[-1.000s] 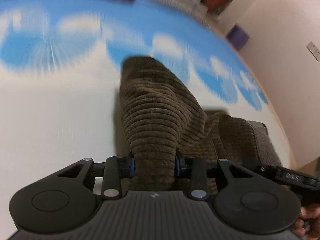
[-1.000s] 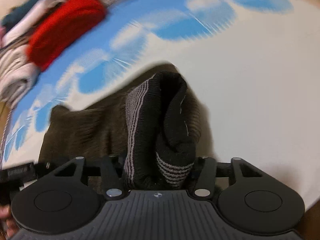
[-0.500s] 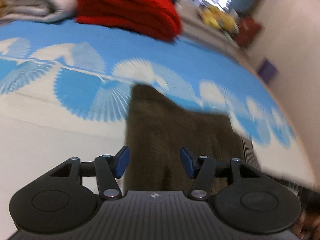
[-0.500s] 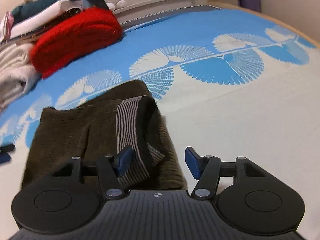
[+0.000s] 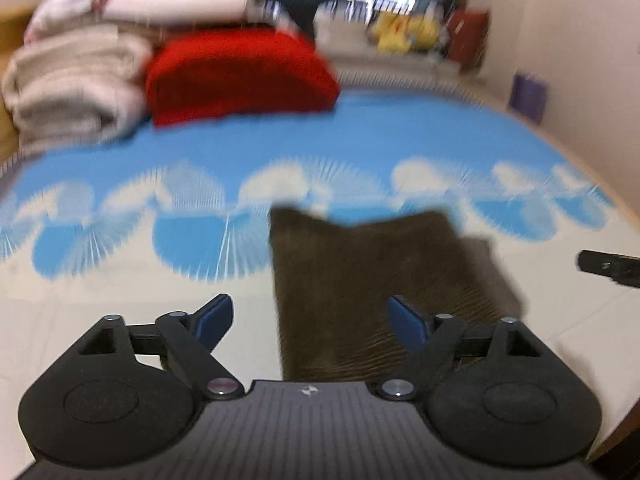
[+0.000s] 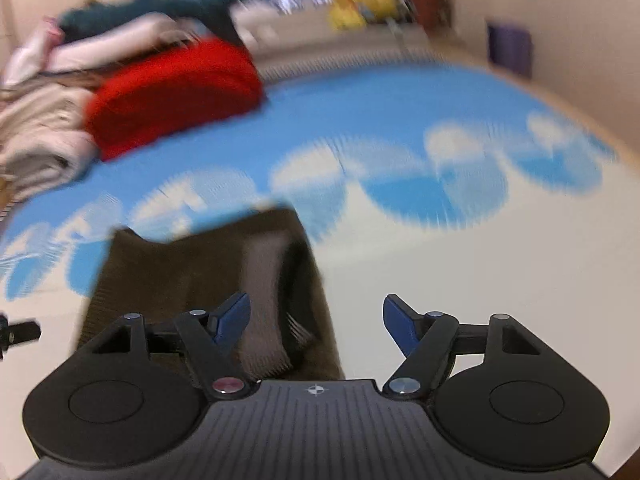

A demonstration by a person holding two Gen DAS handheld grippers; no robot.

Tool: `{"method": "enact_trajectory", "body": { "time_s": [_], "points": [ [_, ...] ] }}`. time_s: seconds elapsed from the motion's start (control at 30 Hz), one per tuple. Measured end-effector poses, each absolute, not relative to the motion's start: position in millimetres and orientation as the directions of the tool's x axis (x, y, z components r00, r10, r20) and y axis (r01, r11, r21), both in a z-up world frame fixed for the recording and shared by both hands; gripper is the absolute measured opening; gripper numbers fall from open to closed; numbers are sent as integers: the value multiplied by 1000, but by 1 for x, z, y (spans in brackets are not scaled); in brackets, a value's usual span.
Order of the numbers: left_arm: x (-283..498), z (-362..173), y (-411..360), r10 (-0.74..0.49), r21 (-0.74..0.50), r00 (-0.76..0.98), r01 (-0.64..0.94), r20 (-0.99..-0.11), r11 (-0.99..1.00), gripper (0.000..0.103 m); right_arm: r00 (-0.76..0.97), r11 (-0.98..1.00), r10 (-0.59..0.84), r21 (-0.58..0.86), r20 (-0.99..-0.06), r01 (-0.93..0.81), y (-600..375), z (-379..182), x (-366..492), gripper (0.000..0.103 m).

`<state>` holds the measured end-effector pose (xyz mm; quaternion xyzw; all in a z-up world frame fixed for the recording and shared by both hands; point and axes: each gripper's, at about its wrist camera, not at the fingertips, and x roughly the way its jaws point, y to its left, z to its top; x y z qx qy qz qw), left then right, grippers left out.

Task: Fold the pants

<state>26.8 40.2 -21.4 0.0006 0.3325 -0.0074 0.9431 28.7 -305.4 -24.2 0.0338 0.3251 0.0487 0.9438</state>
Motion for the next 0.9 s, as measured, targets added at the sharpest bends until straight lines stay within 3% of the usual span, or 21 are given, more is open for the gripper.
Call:
{"method": "enact_trajectory", "body": {
  "time_s": [0.13, 0.27, 0.37, 0.47, 0.6, 0.9],
  "points": [
    [-31, 7, 19, -19, 6, 889, 24, -458, 1000, 97, 840, 986, 167, 66, -516, -155, -301, 7, -22, 96],
    [-65, 2, -1, -8, 5, 904, 11, -427, 1000, 103, 875, 983, 183, 95, -449, -157, -303, 4, -67, 102],
    [-69, -23, -9, -6, -13, 853, -1, -521, 1000, 103, 860, 976, 218, 129, -461, -178, -295, -1, -76, 102],
    [-58, -39, -4, 8, -65, 772, -63, -635, 996, 103, 832, 983, 180, 65, -524, -172, -281, -17, -72, 102],
    [-41, -50, 1, 84, -36, 726, -148, -683, 988, 103, 834, 982, 154, -12, -530, -189, -269, -21, -70, 102],
    [-26, -66, 3, 81, -48, 673, -172, -735, 984, 103, 793, 983, 161, 22, -587, -183, -259, -29, -63, 102]
  ]
}}
